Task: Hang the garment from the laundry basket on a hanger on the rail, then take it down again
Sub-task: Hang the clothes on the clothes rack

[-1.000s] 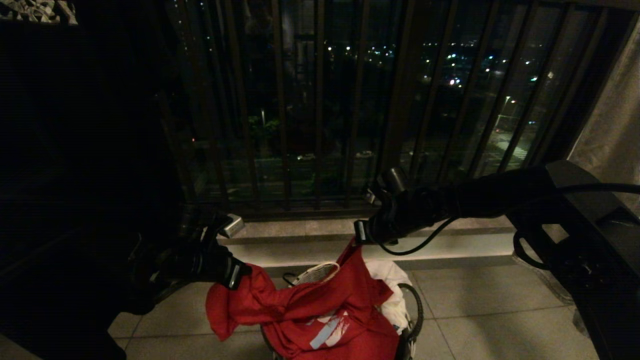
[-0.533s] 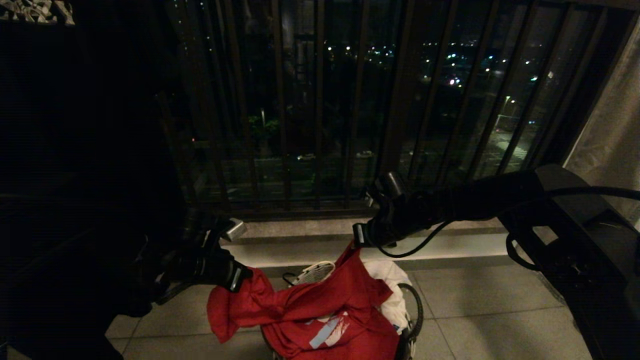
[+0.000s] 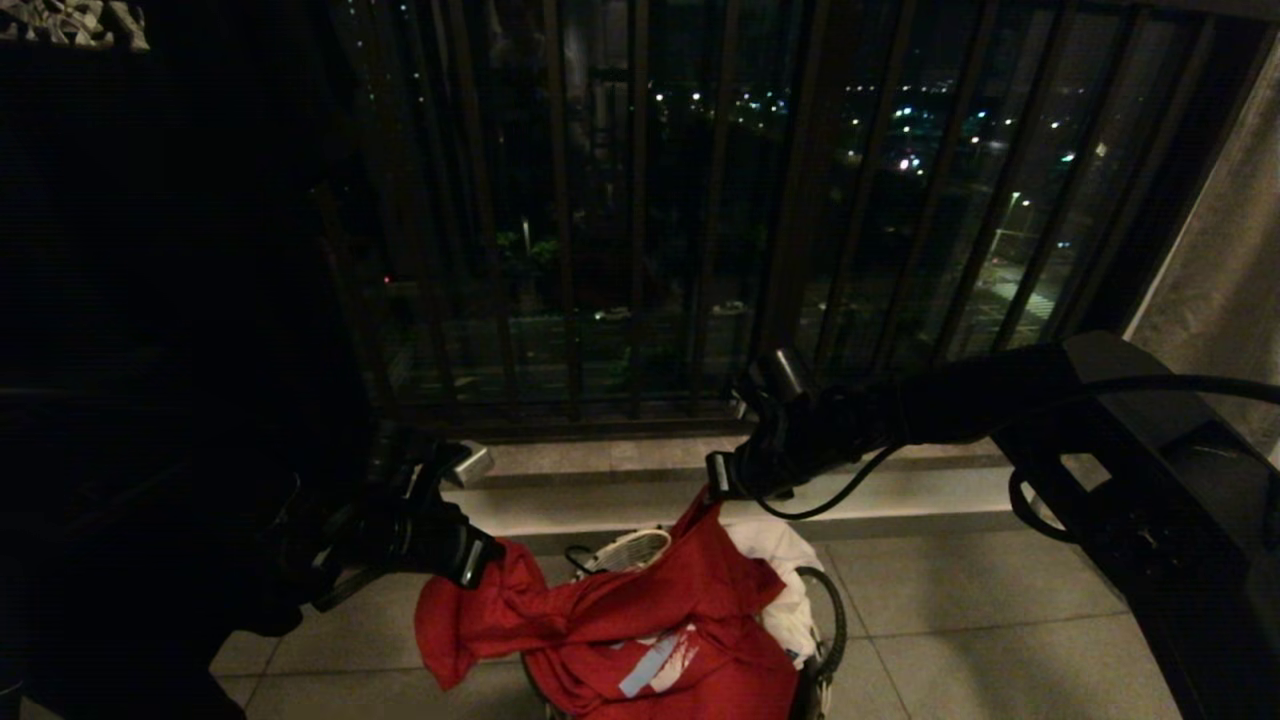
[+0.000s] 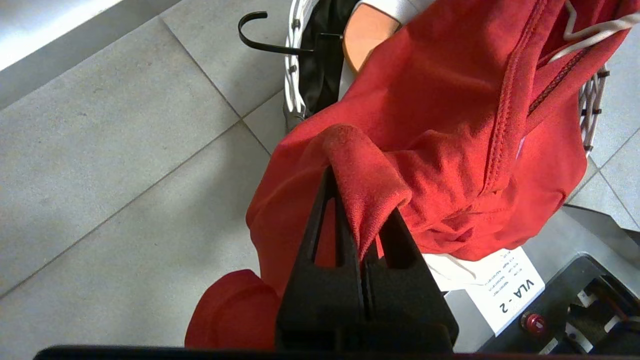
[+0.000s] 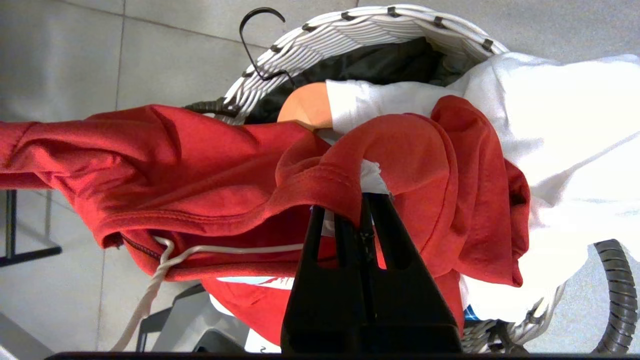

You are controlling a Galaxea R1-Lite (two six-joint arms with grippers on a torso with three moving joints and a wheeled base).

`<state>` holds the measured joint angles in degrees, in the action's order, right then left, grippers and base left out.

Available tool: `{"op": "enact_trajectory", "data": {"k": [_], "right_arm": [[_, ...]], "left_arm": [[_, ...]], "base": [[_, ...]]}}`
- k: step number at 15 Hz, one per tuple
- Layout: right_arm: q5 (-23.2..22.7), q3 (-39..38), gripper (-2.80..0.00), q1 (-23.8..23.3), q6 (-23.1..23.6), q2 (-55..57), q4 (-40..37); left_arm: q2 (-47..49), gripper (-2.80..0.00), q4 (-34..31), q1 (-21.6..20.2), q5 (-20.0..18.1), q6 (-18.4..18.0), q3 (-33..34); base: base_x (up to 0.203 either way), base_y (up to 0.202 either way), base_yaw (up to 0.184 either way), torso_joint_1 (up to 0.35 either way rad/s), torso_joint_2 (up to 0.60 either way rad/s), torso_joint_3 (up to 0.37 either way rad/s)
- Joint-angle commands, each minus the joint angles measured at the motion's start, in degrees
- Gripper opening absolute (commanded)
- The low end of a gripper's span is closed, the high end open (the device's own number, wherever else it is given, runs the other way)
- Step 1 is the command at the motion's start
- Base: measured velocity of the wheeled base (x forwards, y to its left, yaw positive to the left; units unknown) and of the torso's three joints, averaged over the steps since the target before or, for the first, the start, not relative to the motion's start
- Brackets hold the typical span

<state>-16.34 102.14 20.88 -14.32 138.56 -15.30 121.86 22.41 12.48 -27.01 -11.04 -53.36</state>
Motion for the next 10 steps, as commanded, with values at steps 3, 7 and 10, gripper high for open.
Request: {"op": "enact_trajectory", "data": {"k": [3, 7, 10], "right_arm": [[-0.05, 0.12, -2.80, 0.04, 0.00, 0.75, 0.01], [-0.02, 0.25, -2.80, 0.04, 0.00, 0.84, 0.01], [-0.08, 0.34, -2.80, 0.04, 0.00, 1.00, 0.09]], "left_arm": [[-0.13, -2.80, 0.18, 0.09, -0.14, -0.10, 0.16], [0.06, -2.80, 0.18, 0.09, -0.23, -0.38, 0.45], [0.84, -2.80, 0.27, 0.09, -0.31, -0.38, 0.45]], "base": [[0.000, 0.000, 0.000, 0.000, 0.00, 0.000], [0.000, 0.000, 0.000, 0.000, 0.00, 0.000], [0.000, 0.000, 0.000, 0.000, 0.00, 0.000]]}}
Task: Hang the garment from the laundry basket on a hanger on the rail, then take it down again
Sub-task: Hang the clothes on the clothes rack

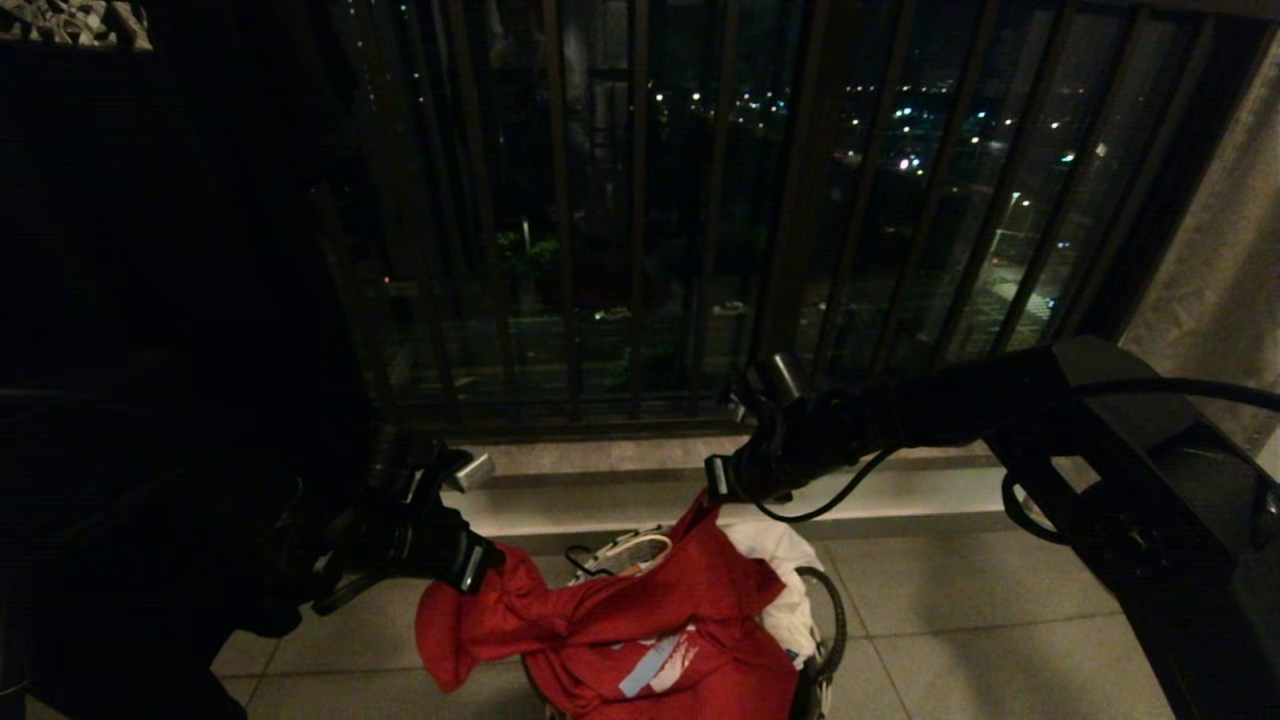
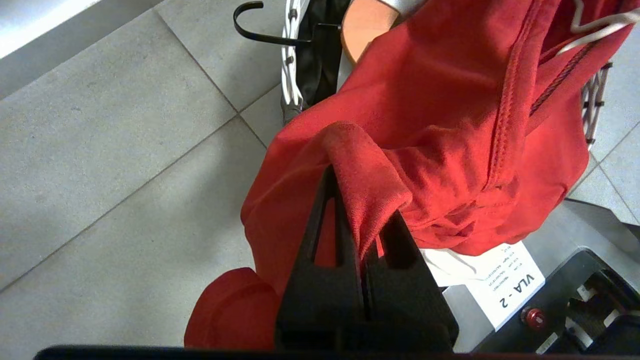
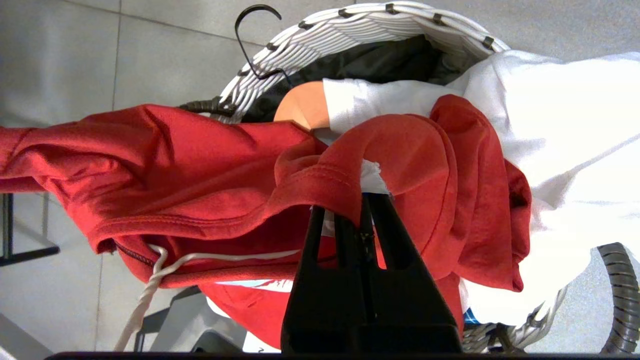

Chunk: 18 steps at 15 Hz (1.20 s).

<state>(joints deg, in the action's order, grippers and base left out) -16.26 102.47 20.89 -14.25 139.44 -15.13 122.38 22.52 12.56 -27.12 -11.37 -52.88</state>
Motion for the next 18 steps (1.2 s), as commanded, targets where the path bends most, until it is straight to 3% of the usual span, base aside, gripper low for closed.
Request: {"op": "enact_trajectory", "data": {"k": [1, 9, 13, 15, 18], "right_arm": [[-0.13, 0.09, -2.80, 0.02, -0.08, 0.28, -0.08], [-0.09, 0.62, -2.80, -0.06, -0.09, 0.49, -0.16], [-0.09, 0.71, -2.80, -0.06, -0.16, 0.49, -0.08], [-0.09, 0.71, -2.80, -0.06, -0.16, 0.49, -0.08], [-0.09, 0.69, -2.80, -0.06, -0.16, 0.49, -0.08]], "left_arm": [[0.31, 0.00, 0.16, 0.01, -0.20, -0.06, -0.03], [-3.29, 0.00, -1.24, -0.44, 0.56, -5.95, 1.75], [-7.84, 0.00, -12.84, -1.74, 1.60, -12.58, 0.72], [-9.84, 0.00, -20.38, -2.06, 6.75, -16.16, -1.42], [-10.57, 0.00, -27.07, -2.10, 8.30, -16.84, -4.22]], "base": [[0.000, 0.000, 0.000, 0.000, 0.00, 0.000], [0.000, 0.000, 0.000, 0.000, 0.00, 0.000], [0.000, 0.000, 0.000, 0.000, 0.00, 0.000], [0.000, 0.000, 0.000, 0.000, 0.00, 0.000], [0.000, 0.000, 0.000, 0.000, 0.00, 0.000]]}}
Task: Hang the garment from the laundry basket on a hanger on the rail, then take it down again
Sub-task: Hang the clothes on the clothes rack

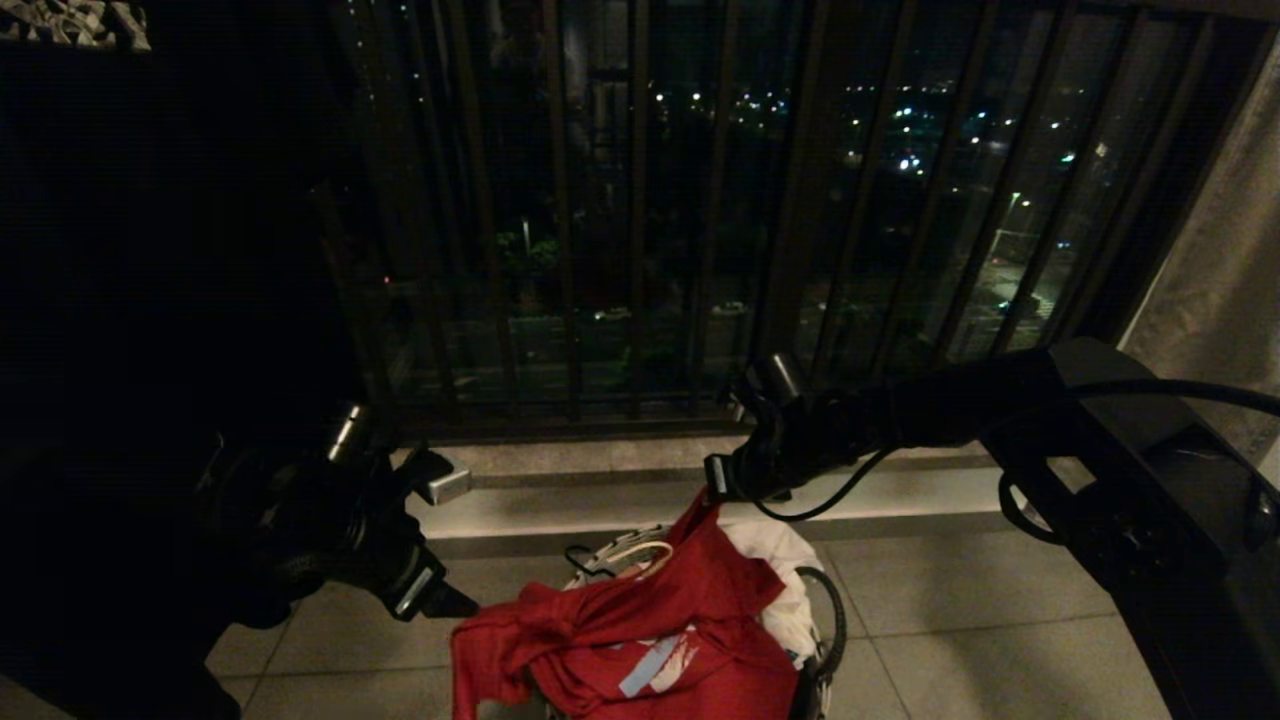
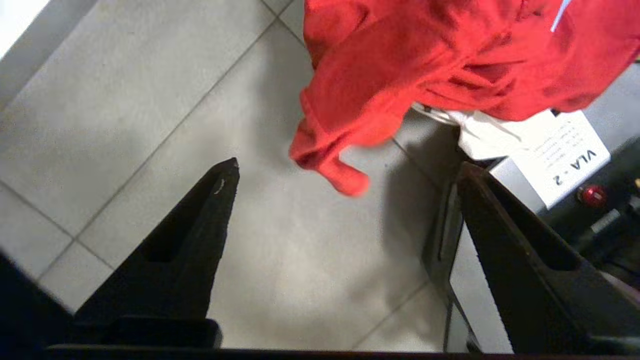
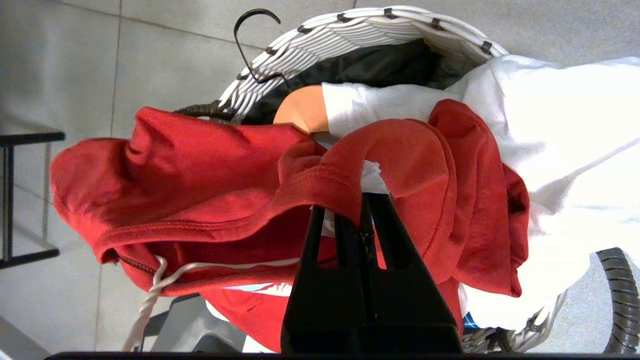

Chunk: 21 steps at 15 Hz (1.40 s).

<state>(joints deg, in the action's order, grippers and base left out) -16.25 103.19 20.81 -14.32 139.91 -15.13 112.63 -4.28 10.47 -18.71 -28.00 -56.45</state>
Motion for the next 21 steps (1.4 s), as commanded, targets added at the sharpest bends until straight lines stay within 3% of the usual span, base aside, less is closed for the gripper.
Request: {"op": "enact_trajectory", "data": {"k": [1, 5, 6, 10, 12, 15, 17, 19, 21], "right_arm": [[-0.01, -0.01, -2.80, 0.02, -0.09, 0.01, -0.08], [-0.06, 0.02, -2.80, 0.02, -0.09, 0.01, -0.08], [-0.01, 0.43, -2.80, -0.07, -0.18, 0.01, -0.25], [-0.10, 0.69, -2.80, -0.07, -0.21, 0.01, -0.34], [-0.10, 0.69, -2.80, -0.07, -0.35, -0.07, -0.34], [-0.10, 0.69, -2.80, 0.02, -0.35, -0.08, -0.34], [-0.10, 0.69, -2.80, 0.02, -0.35, -0.17, -0.37], [-0.10, 0.69, -2.80, 0.02, -0.35, -0.17, -0.43], [-0.10, 0.66, -2.80, 0.11, -0.35, -0.17, -0.43]], "left_arm": [[-1.28, 0.00, -0.68, -0.01, -0.08, -0.03, -0.84], [-1.91, 0.00, -0.41, 1.63, -0.84, 0.61, 0.58], [-1.88, -2.80, -0.30, 2.18, -1.07, 0.67, 1.25], [-1.31, -2.80, 0.04, 2.89, -5.85, 0.85, 2.74], [-1.00, -2.80, 4.75, 3.04, -14.27, 1.90, 5.00], [0.63, -2.80, 23.89, 7.61, -15.40, 14.05, 10.18], [2.31, -2.80, 34.15, 10.80, -15.29, 20.16, 13.16], [1.65, -2.80, 36.13, 12.77, -15.14, 24.32, 13.97], [0.76, -2.80, 38.30, 12.82, -15.13, 24.87, 14.57]], "base": [[0.000, 0.000, 0.000, 0.000, 0.00, 0.000], [0.000, 0.000, 0.000, 0.000, 0.00, 0.000], [0.000, 0.000, 0.000, 0.000, 0.00, 0.000], [0.000, 0.000, 0.000, 0.000, 0.00, 0.000], [0.000, 0.000, 0.000, 0.000, 0.00, 0.000], [0.000, 0.000, 0.000, 0.000, 0.00, 0.000], [0.000, 0.000, 0.000, 0.000, 0.00, 0.000], [0.000, 0.000, 0.000, 0.000, 0.00, 0.000], [0.000, 0.000, 0.000, 0.000, 0.00, 0.000]]}}
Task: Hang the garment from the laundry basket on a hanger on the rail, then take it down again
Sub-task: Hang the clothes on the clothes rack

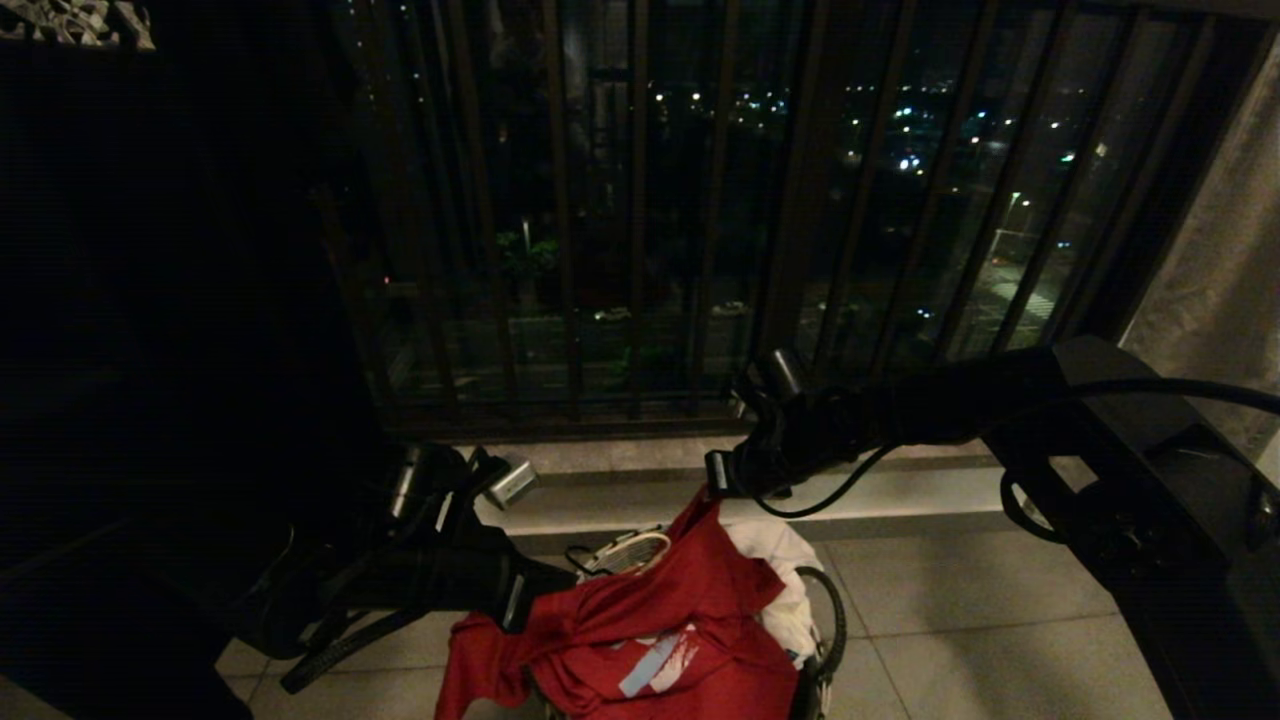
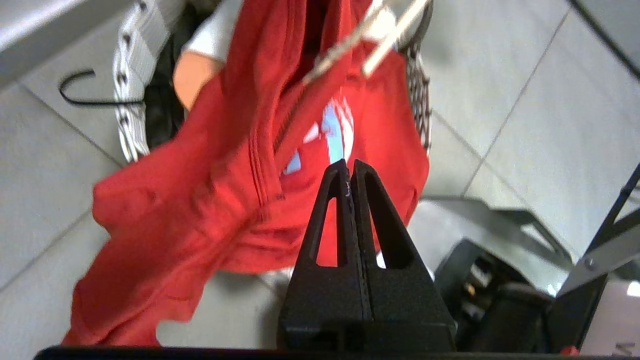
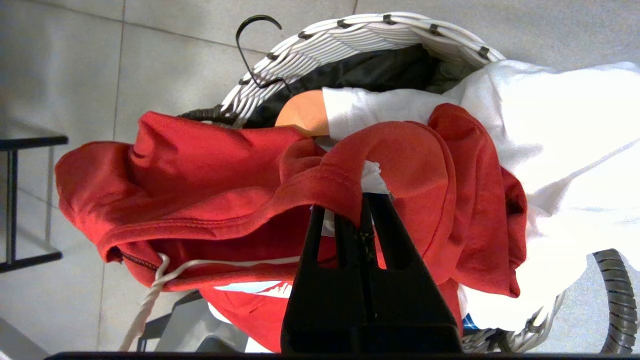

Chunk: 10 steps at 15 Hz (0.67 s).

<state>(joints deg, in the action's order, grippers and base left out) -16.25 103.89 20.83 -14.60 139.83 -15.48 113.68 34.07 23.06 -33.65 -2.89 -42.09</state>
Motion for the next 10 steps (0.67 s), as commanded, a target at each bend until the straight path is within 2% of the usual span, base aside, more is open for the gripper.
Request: {"op": "enact_trajectory", "data": {"k": [1, 3, 4, 10], "right_arm": [[-0.10, 0.00, -2.80, 0.08, -0.07, -0.17, -0.07], [-0.10, -0.09, -2.80, 0.08, -0.07, -0.17, -0.07], [-0.10, -0.09, -2.80, 0.13, -0.07, -0.17, -0.11], [-0.10, 0.09, -2.80, 0.17, -0.07, 0.10, -0.07]], "left_arm": [[-0.16, -2.80, 3.29, 0.28, -0.19, 0.70, 0.99], [0.31, -2.80, 7.59, 1.28, -0.10, 3.42, 2.18], [-0.16, 0.00, 7.59, 1.36, 0.06, 3.57, 2.65], [-2.98, 0.00, 7.03, 1.86, -0.10, 3.77, 0.46]], "base": [[0.000, 0.000, 0.000, 0.000, 0.00, 0.000], [0.000, 0.000, 0.000, 0.000, 0.00, 0.000], [0.000, 0.000, 0.000, 0.000, 0.00, 0.000], [0.000, 0.000, 0.000, 0.000, 0.00, 0.000]]}}
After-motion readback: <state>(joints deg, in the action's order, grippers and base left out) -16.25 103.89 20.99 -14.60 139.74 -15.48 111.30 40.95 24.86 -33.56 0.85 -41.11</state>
